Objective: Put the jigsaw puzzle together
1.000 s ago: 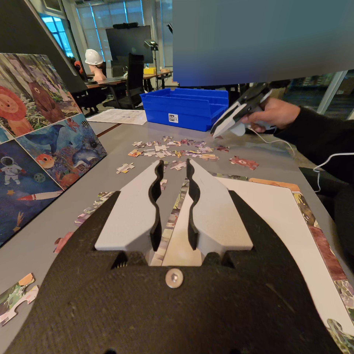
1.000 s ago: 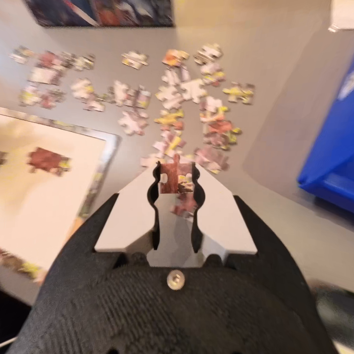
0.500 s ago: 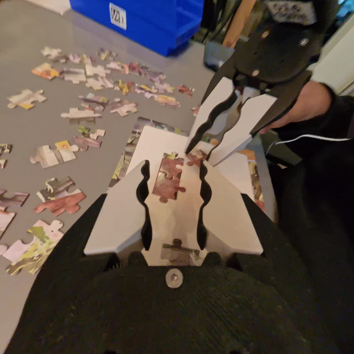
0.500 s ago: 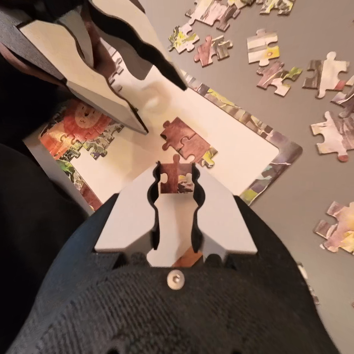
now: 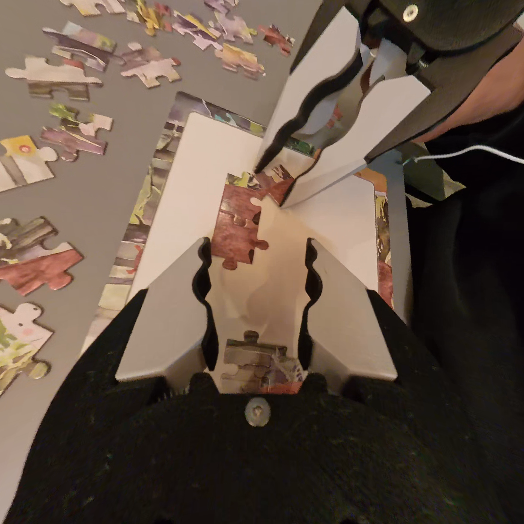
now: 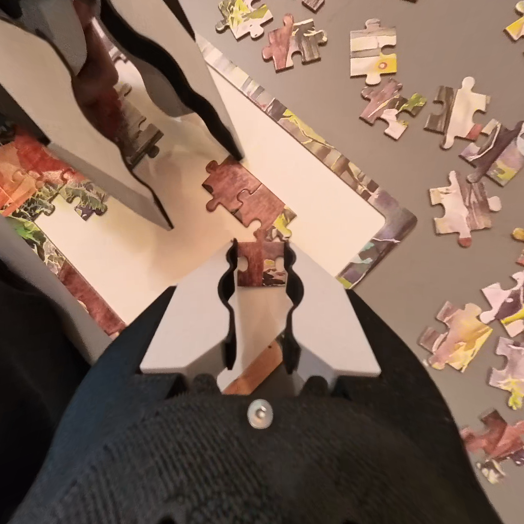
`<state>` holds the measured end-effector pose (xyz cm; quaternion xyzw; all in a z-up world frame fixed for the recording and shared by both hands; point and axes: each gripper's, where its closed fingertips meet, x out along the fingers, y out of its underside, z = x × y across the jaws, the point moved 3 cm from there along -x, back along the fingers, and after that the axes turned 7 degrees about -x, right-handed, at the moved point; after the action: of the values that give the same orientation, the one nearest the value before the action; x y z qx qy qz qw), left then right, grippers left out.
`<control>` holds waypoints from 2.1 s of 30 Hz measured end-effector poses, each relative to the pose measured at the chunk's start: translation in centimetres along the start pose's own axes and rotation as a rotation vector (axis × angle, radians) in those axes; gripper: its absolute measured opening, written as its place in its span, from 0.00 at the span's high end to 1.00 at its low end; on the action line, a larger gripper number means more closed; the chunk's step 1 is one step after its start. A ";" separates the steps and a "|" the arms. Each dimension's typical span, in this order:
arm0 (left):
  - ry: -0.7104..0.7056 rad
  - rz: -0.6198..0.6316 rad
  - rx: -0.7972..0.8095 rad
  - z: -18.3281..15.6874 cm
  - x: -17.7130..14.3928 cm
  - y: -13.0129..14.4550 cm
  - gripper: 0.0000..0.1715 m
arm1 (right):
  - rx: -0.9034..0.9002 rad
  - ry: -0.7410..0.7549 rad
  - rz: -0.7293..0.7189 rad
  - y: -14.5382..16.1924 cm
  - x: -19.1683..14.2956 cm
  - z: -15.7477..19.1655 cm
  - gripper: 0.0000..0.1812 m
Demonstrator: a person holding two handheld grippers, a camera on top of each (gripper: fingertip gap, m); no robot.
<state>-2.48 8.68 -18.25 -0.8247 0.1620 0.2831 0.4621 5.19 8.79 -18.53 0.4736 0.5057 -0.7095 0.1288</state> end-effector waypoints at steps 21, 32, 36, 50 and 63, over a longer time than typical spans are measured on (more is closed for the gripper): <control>0.062 -0.076 -0.027 -0.6 -0.8 -0.9 0.66 | 0.009 0.040 0.028 -0.6 0.4 0.2 0.83; 0.045 -0.038 -0.005 -0.8 0.0 -0.3 0.67 | 0.026 0.072 0.042 -0.5 0.3 0.3 0.79; 0.045 -0.042 -0.005 -0.8 -0.1 -0.4 0.67 | 0.009 0.088 0.059 0.0 0.0 0.0 0.78; 0.052 -0.042 -0.001 -1.0 -0.1 -0.4 0.68 | -0.010 0.043 0.092 1.5 -1.0 0.5 0.79; 0.061 -0.041 -0.001 -1.1 -0.1 -0.4 0.68 | 0.008 -0.106 0.021 0.9 -1.5 2.0 0.80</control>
<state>-2.02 7.92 -17.50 -0.8363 0.1589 0.2484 0.4622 5.53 6.25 -17.76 0.4411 0.4902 -0.7343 0.1610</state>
